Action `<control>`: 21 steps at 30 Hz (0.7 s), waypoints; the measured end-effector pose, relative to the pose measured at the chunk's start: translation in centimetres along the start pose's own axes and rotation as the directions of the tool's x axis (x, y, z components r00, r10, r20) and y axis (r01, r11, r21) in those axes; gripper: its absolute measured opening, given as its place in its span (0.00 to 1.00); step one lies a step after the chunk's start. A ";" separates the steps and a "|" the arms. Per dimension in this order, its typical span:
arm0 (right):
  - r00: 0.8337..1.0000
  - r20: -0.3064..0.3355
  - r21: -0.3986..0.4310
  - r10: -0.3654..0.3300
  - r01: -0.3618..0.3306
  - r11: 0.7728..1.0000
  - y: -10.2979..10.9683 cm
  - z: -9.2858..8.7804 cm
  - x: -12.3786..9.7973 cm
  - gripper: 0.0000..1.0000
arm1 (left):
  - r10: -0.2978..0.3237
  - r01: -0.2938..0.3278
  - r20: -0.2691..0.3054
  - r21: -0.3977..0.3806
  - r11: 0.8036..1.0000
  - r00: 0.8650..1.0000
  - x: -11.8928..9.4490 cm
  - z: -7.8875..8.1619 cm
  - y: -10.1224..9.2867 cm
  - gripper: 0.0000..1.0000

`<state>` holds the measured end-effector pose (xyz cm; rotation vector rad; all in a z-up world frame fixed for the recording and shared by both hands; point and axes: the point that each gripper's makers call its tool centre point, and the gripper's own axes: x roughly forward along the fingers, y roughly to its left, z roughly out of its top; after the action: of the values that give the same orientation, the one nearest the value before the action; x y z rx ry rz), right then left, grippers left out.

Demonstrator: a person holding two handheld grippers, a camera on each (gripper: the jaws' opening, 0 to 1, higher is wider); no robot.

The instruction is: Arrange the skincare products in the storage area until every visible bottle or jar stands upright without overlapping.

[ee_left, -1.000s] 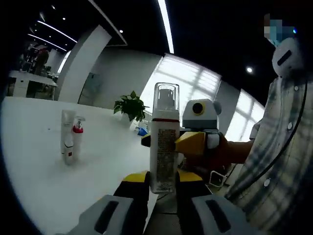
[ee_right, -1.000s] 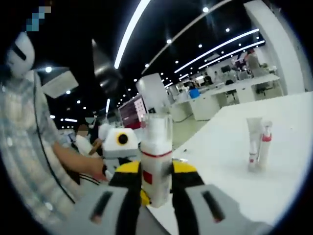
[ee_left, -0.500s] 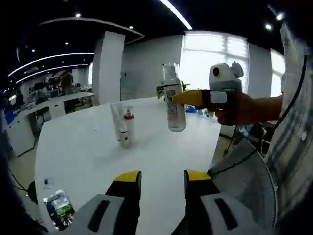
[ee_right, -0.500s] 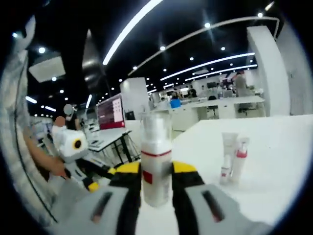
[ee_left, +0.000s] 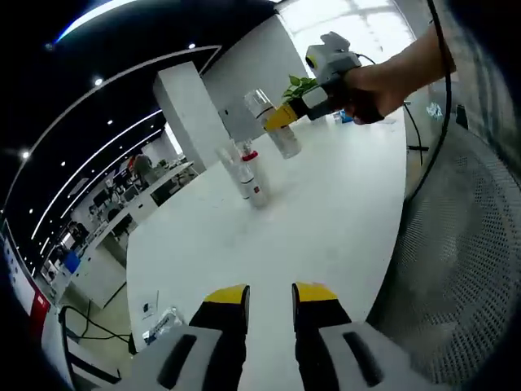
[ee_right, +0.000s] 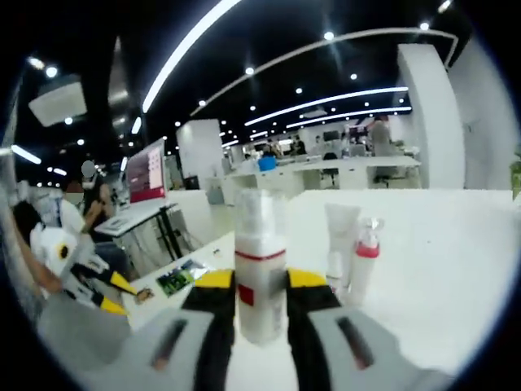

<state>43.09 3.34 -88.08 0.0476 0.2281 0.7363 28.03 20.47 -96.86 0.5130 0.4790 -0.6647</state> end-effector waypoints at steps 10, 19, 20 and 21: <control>0.995 -0.033 0.014 -0.095 0.095 0.995 -5.2 -3.1 0.7 0.21 | -0.005 0.003 -0.027 -0.065 0.998 1.000 0.4 -0.6 0.0 0.31; 0.989 -0.018 -0.028 -0.144 0.144 0.989 -8.5 -4.8 1.8 0.21 | -0.028 0.019 -0.094 -0.094 0.995 0.995 0.8 -2.1 -0.3 0.33; 0.989 -0.019 -0.023 -0.147 0.147 0.989 -8.7 -4.9 1.9 0.21 | -0.028 0.019 -0.095 -0.096 0.995 0.995 0.8 -2.1 -0.3 0.33; 0.988 -0.013 -0.028 -0.153 0.152 0.988 -9.0 -4.9 1.9 0.21 | -0.026 0.016 -0.094 -0.099 0.995 0.995 0.8 -2.1 -0.2 0.33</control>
<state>49.28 -2.21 -94.36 -0.0011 0.2332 0.5873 27.89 21.16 -98.98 0.4490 0.6043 -0.6358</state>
